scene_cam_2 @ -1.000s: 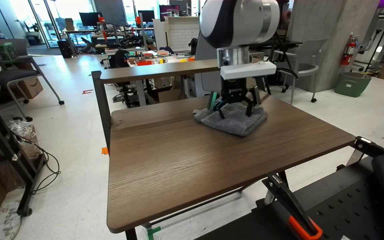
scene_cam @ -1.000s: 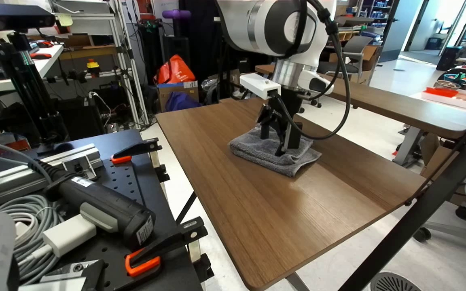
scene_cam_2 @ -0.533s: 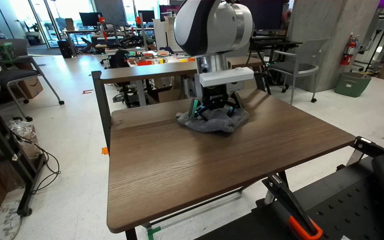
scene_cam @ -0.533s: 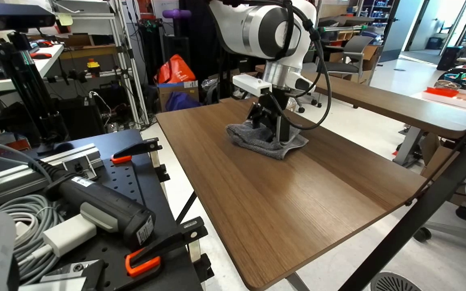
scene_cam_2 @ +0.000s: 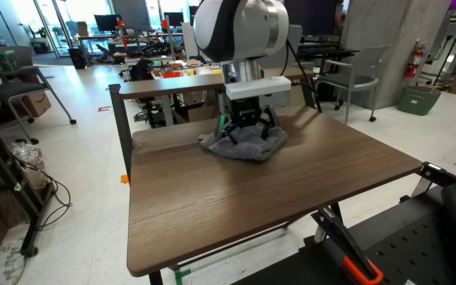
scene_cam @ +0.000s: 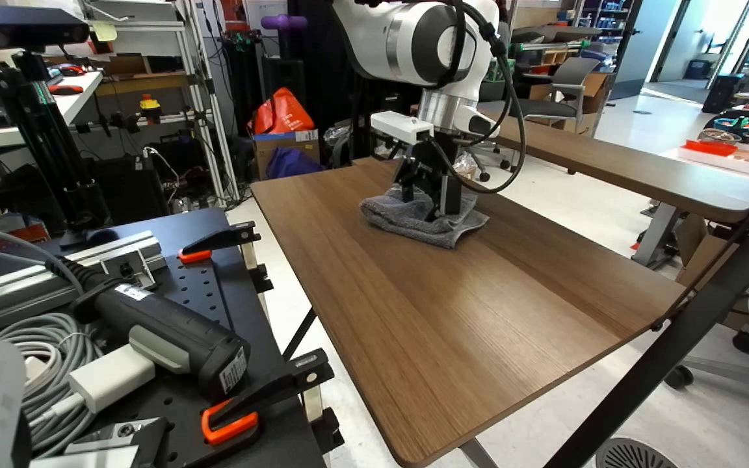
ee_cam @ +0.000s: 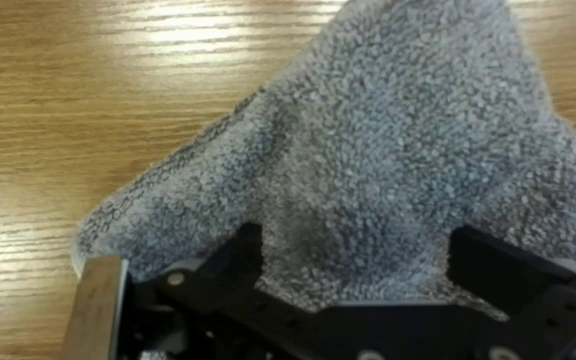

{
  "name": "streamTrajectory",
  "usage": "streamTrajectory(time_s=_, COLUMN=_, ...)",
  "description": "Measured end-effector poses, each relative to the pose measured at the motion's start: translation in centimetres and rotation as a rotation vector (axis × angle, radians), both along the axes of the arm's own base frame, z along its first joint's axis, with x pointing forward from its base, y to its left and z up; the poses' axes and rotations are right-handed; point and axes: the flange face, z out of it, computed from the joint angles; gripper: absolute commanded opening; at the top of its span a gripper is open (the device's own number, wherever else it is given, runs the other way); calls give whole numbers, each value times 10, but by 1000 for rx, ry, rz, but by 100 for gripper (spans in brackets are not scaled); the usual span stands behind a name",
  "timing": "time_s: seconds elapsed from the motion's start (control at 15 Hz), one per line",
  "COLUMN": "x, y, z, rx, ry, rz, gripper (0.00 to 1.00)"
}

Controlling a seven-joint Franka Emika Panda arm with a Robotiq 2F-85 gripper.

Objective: Slide the grey towel to the left

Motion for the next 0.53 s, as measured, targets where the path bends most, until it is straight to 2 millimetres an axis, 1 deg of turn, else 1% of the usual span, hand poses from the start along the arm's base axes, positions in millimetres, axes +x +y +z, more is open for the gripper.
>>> streamTrajectory(time_s=0.13, x=1, y=5, z=14, rx=-5, ry=-9, rz=15, gripper=100)
streamTrajectory(time_s=0.2, x=1, y=7, z=25, rx=-10, ry=-13, rz=22, gripper=100)
streamTrajectory(time_s=0.4, x=-5, y=10, z=66, rx=-23, ry=-37, rz=29, gripper=100)
streamTrajectory(time_s=0.53, x=-12, y=5, z=95, rx=-32, ry=-56, rz=28, gripper=100)
